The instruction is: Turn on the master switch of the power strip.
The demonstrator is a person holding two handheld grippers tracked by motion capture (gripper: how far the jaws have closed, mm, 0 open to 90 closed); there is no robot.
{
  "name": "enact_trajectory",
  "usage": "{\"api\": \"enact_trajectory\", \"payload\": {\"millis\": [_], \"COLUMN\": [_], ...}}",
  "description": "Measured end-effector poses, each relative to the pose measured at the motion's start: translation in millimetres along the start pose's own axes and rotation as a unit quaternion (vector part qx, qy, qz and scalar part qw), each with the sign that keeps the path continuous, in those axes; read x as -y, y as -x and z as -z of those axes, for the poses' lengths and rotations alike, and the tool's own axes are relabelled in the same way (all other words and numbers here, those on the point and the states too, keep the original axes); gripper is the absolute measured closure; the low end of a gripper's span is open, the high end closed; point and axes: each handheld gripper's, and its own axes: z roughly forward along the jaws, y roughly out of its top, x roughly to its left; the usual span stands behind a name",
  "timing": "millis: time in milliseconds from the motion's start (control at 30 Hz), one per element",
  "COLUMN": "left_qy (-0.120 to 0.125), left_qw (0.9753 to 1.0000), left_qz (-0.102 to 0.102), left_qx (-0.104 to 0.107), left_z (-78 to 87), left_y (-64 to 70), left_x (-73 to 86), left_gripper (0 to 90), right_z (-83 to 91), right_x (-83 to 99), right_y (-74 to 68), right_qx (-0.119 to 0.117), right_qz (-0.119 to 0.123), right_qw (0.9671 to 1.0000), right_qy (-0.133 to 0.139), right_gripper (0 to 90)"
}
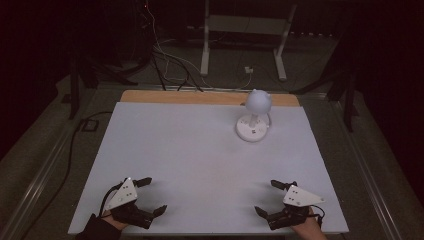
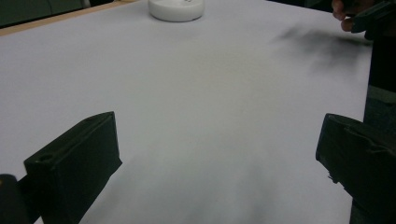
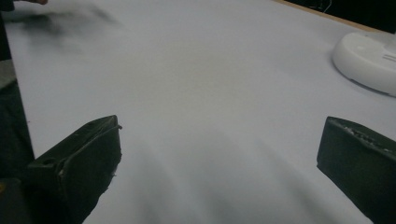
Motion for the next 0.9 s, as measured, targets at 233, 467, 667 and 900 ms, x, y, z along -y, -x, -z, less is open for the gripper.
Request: {"api": "enact_trajectory", "payload": {"millis": [233,467,667,900], "left_qy": [-0.002,-0.002,0.000,0.000], "left_qw": [1.0000,1.0000,1.0000,1.0000], "left_qz": [0.000,0.002,0.001,0.002], "left_qx": [0.001,0.000,0.000,0.001], "left_z": [-1.0,-0.7,0.0,-0.1], "left_y": [0.4,0.3,0.4,0.3], "left_x": [-0.3,-0.3,-0.5,-0.6], "left_gripper": [0.2,0.2,0.2,0.2], "right_z": [0.6,1.6,-1.2,-6.8], "right_x": [1.4,1.1,-0.9,-6.6], "right_y": [3.7,4.4,3.2,4.6], "right_qx": [0.002,0.023,0.019,0.001], "right_qz": [-0.004,0.000,0.004,-0.007], "right_qw": [1.0000,0.9995,0.9993,0.9979], "right_qy": [-0.006,-0.020,-0.033,-0.064], "right_gripper": [0.0,0.0,0.0,0.0]}}
